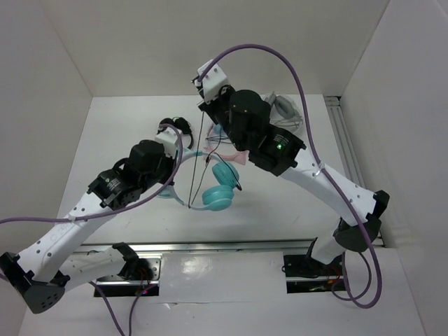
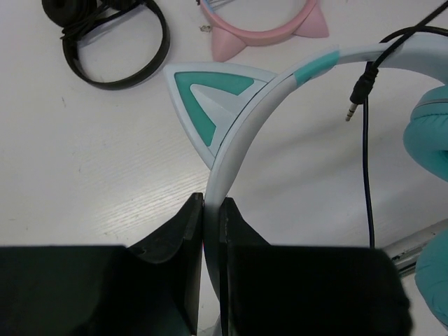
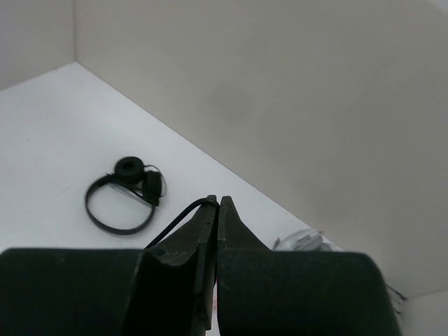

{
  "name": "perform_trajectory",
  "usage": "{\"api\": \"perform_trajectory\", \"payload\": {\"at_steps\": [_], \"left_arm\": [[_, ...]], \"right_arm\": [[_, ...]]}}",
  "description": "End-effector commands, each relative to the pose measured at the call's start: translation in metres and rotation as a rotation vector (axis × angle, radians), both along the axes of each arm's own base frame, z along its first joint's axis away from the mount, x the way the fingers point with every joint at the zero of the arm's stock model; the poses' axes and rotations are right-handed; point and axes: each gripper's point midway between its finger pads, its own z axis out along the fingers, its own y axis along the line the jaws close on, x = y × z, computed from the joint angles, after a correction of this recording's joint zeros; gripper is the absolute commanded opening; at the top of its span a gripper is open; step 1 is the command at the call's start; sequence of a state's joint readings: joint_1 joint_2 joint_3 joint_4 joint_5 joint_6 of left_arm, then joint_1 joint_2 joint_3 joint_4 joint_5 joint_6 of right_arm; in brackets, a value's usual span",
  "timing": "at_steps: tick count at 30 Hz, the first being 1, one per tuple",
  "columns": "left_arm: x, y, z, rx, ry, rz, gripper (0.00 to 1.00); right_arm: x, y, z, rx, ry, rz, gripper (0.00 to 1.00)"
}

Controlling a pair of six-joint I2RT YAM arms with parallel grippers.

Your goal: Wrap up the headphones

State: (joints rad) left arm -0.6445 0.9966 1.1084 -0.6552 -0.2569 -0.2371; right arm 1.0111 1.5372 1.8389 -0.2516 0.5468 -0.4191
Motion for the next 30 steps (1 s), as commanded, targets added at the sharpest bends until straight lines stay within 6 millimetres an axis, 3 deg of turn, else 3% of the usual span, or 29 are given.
{"api": "perform_trajectory", "payload": {"at_steps": [1, 5, 6, 10, 15, 16, 17, 19, 21, 22, 23, 27, 30], "left_arm": [[-0.005, -0.004, 0.006, 0.017, -0.032, -0.028, 0.00], [-0.010, -0.004, -0.002, 0.067, -0.023, -0.019, 0.00], [-0.009, -0.001, -0.006, 0.085, -0.018, 0.015, 0.00], [-0.011, -0.006, -0.018, 0.138, 0.000, 0.014, 0.00], [-0.011, -0.007, -0.032, 0.172, 0.034, 0.020, 0.00], [-0.011, -0.007, -0.032, 0.172, 0.034, 0.020, 0.00], [-0.012, -0.010, -0.032, 0.172, 0.033, 0.009, 0.00], [-0.014, -0.013, -0.032, 0.172, 0.032, -0.002, 0.00], [-0.017, -0.013, -0.027, 0.166, 0.015, -0.016, 0.00], [-0.020, -0.018, -0.028, 0.157, 0.023, -0.042, 0.00], [-0.025, -0.023, -0.026, 0.152, 0.020, -0.078, 0.00], [-0.042, -0.041, -0.022, 0.128, 0.013, -0.184, 0.00], [-0.049, -0.038, -0.014, 0.129, -0.005, -0.184, 0.00]], "right_arm": [[0.024, -0.045, 0.042, -0.004, -0.093, -0.125, 0.00], [0.030, -0.060, 0.071, 0.033, -0.146, -0.153, 0.00], [0.023, -0.067, 0.093, 0.068, -0.172, -0.146, 0.00], [0.012, -0.068, 0.123, 0.149, -0.211, -0.098, 0.00], [-0.015, -0.058, 0.146, 0.266, -0.214, 0.019, 0.00], [-0.012, -0.056, 0.136, 0.239, -0.211, 0.006, 0.00], [-0.016, -0.063, 0.145, 0.255, -0.249, 0.001, 0.00], [-0.011, -0.058, 0.130, 0.177, -0.259, -0.016, 0.00], [-0.010, -0.061, 0.128, 0.116, -0.289, -0.030, 0.00], [-0.003, -0.057, 0.115, 0.075, -0.285, -0.052, 0.00], [-0.004, -0.063, 0.120, 0.081, -0.315, -0.078, 0.00], [0.010, -0.064, 0.097, -0.046, -0.308, -0.127, 0.00], [0.026, -0.069, 0.080, -0.089, -0.290, -0.143, 0.00]]}}
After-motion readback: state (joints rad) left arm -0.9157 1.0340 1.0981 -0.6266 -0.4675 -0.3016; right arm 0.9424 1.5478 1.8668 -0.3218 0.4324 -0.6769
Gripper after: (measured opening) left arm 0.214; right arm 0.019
